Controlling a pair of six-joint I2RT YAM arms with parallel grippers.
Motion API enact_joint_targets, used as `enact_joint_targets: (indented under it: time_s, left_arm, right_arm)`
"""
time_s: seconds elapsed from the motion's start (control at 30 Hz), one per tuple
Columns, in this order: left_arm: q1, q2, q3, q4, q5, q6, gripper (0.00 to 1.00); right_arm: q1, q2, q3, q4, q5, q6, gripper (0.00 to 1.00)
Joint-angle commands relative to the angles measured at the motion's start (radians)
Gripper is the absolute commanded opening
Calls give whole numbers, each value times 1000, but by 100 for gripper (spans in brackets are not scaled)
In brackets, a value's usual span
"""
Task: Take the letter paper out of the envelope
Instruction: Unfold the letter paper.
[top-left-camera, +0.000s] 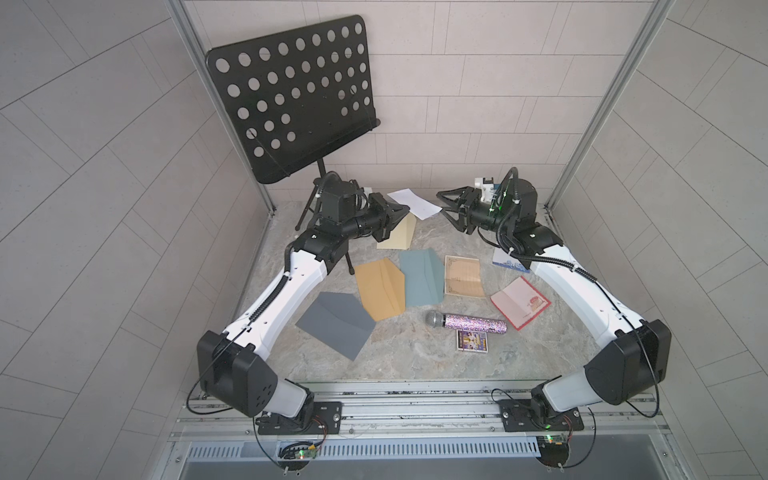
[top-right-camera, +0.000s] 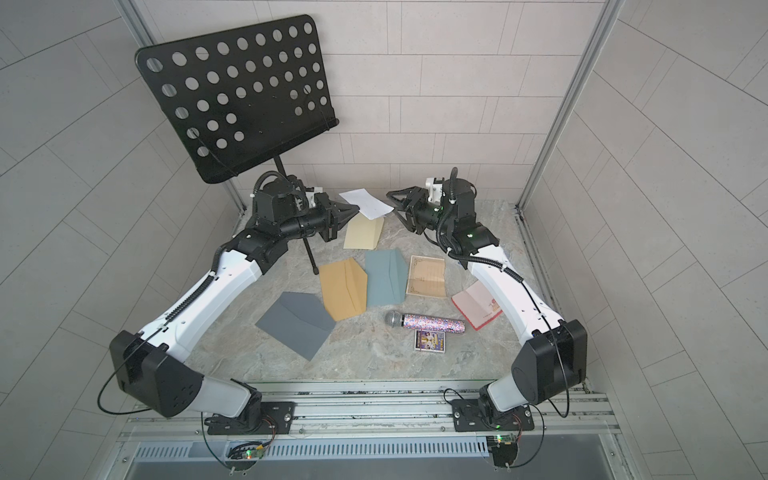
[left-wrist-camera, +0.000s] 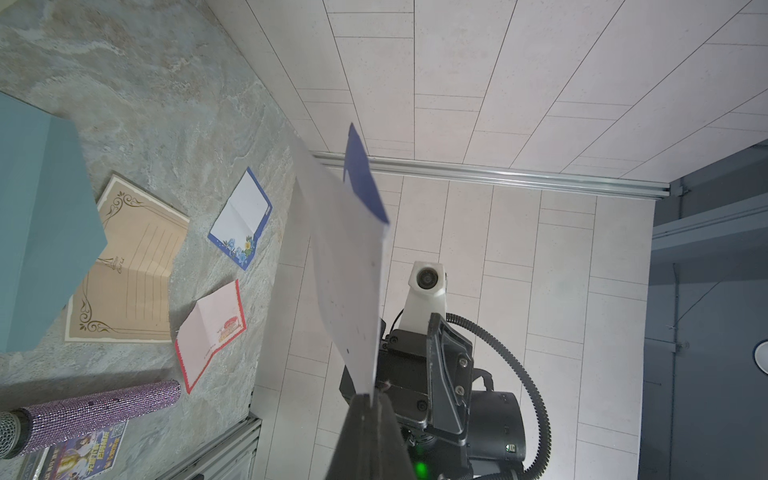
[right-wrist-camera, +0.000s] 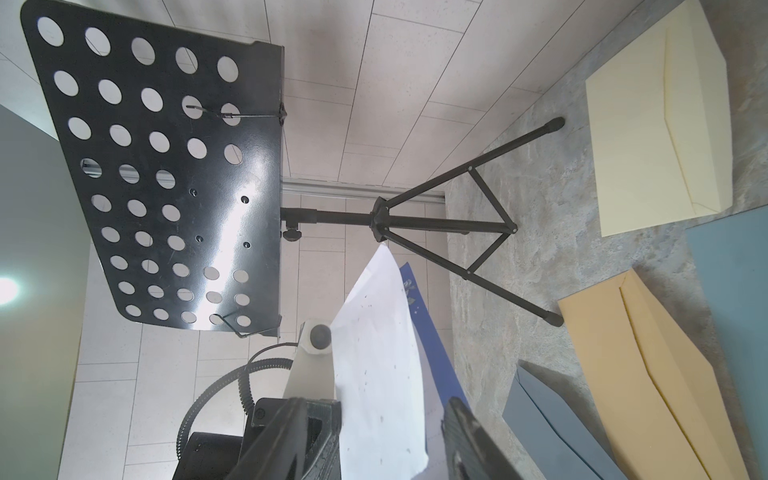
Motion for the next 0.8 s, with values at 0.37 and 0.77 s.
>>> enact_joint_targets:
  time_s: [0.37,0.77]
  left_arm:
    - [-25,20,36,60,-6,-10,0]
    - [-43,36,44,72,-14,-9,0]
  right_arm:
    - [44,6,-7,78,-25,78,53]
    - [81,19,-1,92,-16,99,48]
